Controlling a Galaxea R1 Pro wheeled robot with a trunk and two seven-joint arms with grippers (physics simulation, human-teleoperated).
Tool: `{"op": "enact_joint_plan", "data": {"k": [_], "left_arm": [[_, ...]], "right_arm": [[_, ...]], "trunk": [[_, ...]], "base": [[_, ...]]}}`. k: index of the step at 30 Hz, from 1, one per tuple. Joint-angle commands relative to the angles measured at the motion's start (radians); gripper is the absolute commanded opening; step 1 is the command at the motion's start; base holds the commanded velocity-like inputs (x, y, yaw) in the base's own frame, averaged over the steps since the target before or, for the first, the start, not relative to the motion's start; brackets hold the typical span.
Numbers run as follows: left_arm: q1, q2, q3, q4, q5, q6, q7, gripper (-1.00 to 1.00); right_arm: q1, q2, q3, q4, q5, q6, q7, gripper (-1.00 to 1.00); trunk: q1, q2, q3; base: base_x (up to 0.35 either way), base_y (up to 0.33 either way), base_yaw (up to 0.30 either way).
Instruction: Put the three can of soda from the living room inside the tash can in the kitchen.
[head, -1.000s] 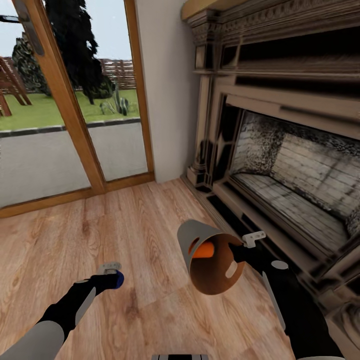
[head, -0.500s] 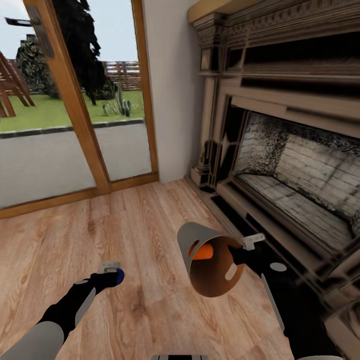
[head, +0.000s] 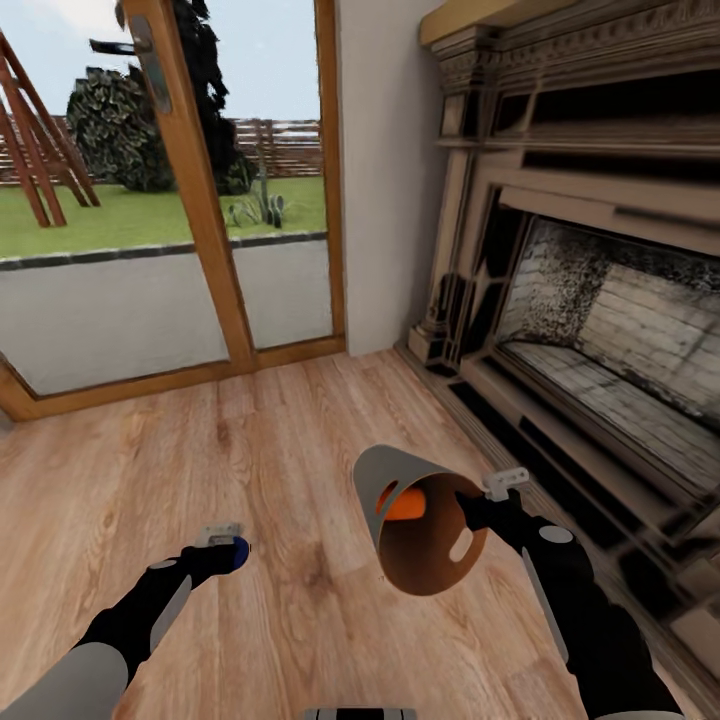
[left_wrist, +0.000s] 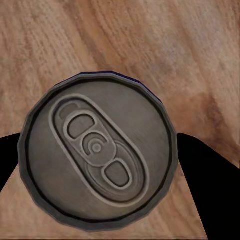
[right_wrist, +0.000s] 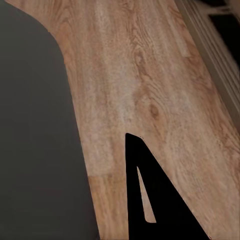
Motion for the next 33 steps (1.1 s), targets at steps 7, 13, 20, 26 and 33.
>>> {"op": "enact_joint_plan", "data": {"k": [7, 13, 20, 26, 33], "left_arm": [[0.0, 0.0, 0.0, 0.0, 0.0, 0.0, 0.0, -1.0], [0.0, 0.0, 0.0, 0.0, 0.0, 0.0, 0.001, -1.0], [0.0, 0.0, 0.0, 0.0, 0.0, -0.001, 0.001, -1.0], [0.001, 0.0, 0.0, 0.0, 0.0, 0.0, 0.001, -1.0], [0.001, 0.0, 0.0, 0.0, 0.0, 0.0, 0.001, -1.0]], "right_arm": [[0.001, 0.0, 0.002, 0.0, -0.009, 0.0, 0.0, -1.0], [0.001, 0.0, 0.004, 0.001, -0.009, 0.0, 0.001, -1.0], [0.013, 0.025, 0.006, 0.006, -0.007, -0.005, 0.003, -1.0], [0.016, 0.028, 0.008, 0.007, -0.007, -0.039, -0.003, -1.0], [0.016, 0.028, 0.009, 0.007, -0.007, -0.041, -0.003, -1.0]], "trunk": [[0.0, 0.0, -0.004], [0.0, 0.0, -0.005], [0.0, 0.0, -0.005], [0.0, 0.0, -0.009], [0.0, 0.0, -0.015]], "base": [[-0.047, 0.03, 0.139], [-0.003, 0.002, 0.03], [0.0, 0.0, 0.01], [0.0, 0.0, 0.183], [0.0, 0.0, 0.21]]}}
